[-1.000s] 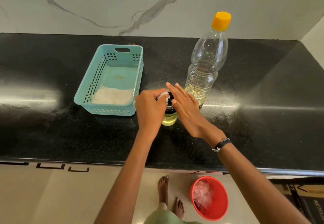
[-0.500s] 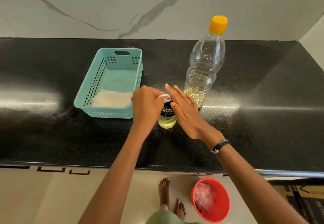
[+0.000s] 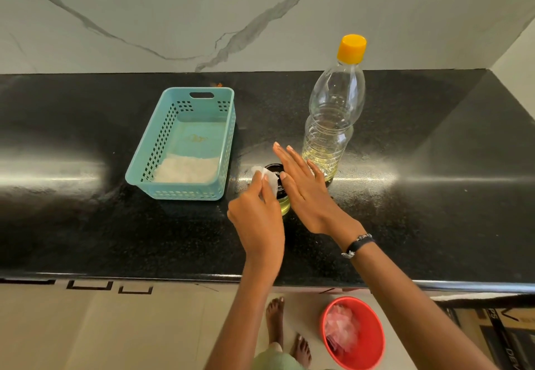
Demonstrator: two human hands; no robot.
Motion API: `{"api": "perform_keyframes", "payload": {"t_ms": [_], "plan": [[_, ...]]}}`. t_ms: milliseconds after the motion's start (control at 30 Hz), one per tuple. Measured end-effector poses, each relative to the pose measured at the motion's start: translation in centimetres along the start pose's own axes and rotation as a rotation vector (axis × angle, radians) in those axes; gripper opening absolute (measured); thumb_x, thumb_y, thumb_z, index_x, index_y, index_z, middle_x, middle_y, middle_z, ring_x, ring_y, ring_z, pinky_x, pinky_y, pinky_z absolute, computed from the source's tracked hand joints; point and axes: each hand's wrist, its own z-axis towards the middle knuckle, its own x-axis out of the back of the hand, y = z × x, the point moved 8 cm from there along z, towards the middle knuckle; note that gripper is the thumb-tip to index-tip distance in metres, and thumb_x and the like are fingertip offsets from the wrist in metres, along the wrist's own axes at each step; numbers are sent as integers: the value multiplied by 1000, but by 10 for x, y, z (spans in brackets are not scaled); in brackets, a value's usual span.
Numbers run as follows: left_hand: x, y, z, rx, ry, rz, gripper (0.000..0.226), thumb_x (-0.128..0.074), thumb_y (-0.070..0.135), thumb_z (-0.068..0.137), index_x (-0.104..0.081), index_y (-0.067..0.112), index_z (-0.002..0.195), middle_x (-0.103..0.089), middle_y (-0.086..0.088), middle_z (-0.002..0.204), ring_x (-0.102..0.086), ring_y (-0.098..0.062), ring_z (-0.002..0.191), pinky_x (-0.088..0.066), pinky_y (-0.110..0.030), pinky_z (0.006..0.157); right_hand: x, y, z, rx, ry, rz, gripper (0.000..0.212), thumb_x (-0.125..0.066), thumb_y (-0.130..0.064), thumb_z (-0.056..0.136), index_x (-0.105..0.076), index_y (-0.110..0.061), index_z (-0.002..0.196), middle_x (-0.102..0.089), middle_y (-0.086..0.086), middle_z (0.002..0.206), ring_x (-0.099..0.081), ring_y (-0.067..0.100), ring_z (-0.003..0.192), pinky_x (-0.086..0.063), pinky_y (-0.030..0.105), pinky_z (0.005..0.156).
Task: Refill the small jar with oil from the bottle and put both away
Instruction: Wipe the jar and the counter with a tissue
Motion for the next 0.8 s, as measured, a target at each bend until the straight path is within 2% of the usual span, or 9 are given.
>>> {"api": "perform_keyframes", "payload": {"t_ms": [100,233,367,433,500,600,667,733,800], "plan": [[5,-4,-26,27,53,-82,24,-61,12,93,-69,6,115,-69,-11,60,-60,-14,56,-34,-5,50,0,-1,-1,-2,3,12,52,-7,-36,100,0,-30,152,4,-20,158,13,-7,141,6,38,118],[11,-16,-44,136,60,-275,23,-66,3,88,-70,6,110,-75,-5,91,-63,8,84,-45,-1,66,0,0,-2,-8,7,27,50,-10,-35,103,3,-33,151,5,-21,157,13,-7,141,4,42,119],[14,-26,-44,255,-69,-449,19,-69,6,85,-74,10,102,-74,5,93,-69,0,88,-53,-13,78,9,-12,-12,-20,66,155,49,-15,-37,105,8,-40,148,10,-25,156,14,-6,141,2,42,119],[18,-32,-45,303,-118,-543,15,-69,10,85,-74,15,99,-73,2,95,-70,-8,91,-55,-21,80,24,-23,-33,-4,226,229,49,-25,-36,104,-7,-38,150,-7,-21,157,0,2,145,-7,37,118],[18,-36,-47,345,-179,-628,13,-69,11,85,-71,14,98,-71,-4,99,-70,-15,92,-55,-25,80,31,-30,-62,-3,347,323,45,-40,-33,101,-30,-34,145,-32,-16,147,-26,8,139,-25,31,113],[12,-35,-52,399,-307,-713,14,-67,10,85,-68,12,100,-73,-6,93,-70,-18,88,-56,-26,75,18,-38,-90,2,347,529,33,-56,-21,95,-54,-23,127,-56,-7,121,-56,16,114,-50,32,92],[7,-33,-55,422,-394,-741,15,-63,10,88,-66,10,103,-73,-5,94,-70,-20,92,-56,-26,76,11,-35,-97,-11,382,571,25,-60,-13,92,-61,-20,116,-63,-6,108,-63,17,101,-55,33,81],[9,-32,-50,410,-442,-732,16,-60,15,90,-66,10,104,-73,-3,97,-68,-18,96,-55,-26,77,15,-23,-99,-70,472,572,23,-61,-9,90,-64,-22,109,-66,-7,102,-65,12,95,-56,31,78],[21,-29,-26,251,-396,-571,19,-63,21,87,-68,17,105,-71,4,102,-65,-10,99,-52,-21,78,30,-6,-99,-158,589,573,21,-62,-12,89,-64,-23,107,-67,-10,100,-65,6,92,-55,26,77]]}}
